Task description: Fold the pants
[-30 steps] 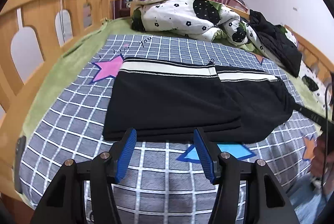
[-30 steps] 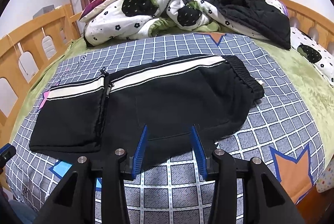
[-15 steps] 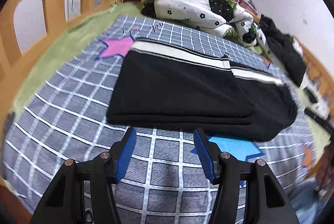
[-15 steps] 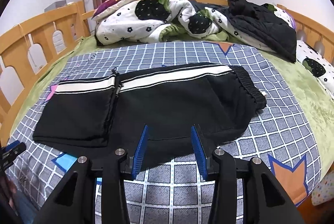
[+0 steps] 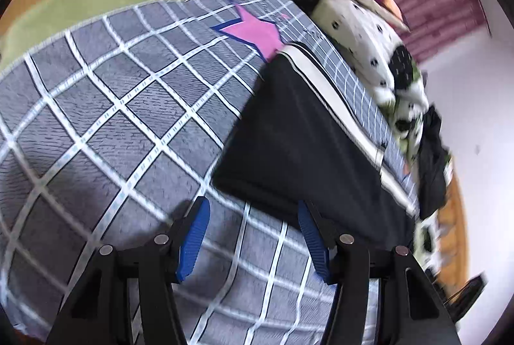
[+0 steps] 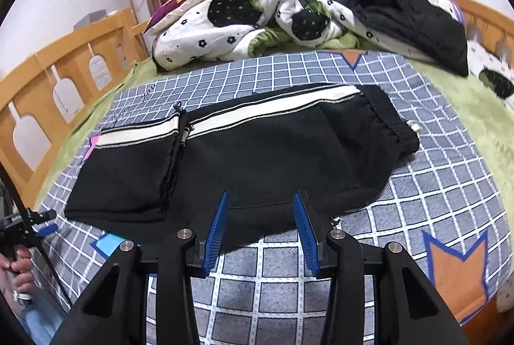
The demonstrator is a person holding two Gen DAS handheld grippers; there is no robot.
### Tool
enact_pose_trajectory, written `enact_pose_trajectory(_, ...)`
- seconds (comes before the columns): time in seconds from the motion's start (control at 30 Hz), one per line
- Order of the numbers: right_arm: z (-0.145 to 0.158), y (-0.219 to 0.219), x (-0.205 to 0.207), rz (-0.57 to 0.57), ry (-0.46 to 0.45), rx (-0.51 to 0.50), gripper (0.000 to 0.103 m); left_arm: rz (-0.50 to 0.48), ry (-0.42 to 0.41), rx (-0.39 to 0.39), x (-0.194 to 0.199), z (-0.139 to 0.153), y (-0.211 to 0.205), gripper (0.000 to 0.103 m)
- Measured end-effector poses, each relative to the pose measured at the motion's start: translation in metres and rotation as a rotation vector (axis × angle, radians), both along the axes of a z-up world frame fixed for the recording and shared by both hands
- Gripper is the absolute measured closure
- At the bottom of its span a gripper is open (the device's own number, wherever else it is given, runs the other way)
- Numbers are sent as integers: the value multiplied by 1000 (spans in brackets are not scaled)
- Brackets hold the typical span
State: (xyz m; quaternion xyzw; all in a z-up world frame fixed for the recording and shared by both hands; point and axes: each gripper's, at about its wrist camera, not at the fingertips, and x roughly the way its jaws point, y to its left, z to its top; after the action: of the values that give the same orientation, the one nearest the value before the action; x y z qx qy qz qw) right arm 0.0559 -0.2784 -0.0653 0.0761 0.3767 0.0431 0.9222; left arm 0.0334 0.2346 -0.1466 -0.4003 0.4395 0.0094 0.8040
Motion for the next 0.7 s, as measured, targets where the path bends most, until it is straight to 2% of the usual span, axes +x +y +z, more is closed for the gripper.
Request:
enact_pose_trajectory(0.13, -5, 5, 5, 8, 14, -13, 61, 14, 37, -160, 17, -23, 9, 49)
enact_pose_trajectory(0.17, -7, 7, 5, 11, 15, -29, 61, 19, 39, -189, 21, -27, 10, 49)
enact_pose_trajectory(0.2, -9, 10, 6, 15, 19, -49, 61, 20, 44, -186, 24, -27, 9, 49)
enact_pose_trajectory(0.3, -12, 17, 9, 25, 34, -75, 61, 8, 50, -147, 31, -27, 1, 50)
enact_pose_trajectory(0.47, -16, 25, 14, 48, 57, -63, 61, -2, 57, -63, 40, -22, -5, 50)
enact_pose_trajectory(0.63, -21, 38, 13, 67, 59, -145, 61, 31, 45, 121, 38, -4, -10, 53)
enact_pose_trajectory(0.7, -21, 39, 12, 67, 55, -156, 61, 9, 54, 128, 41, -5, -11, 54)
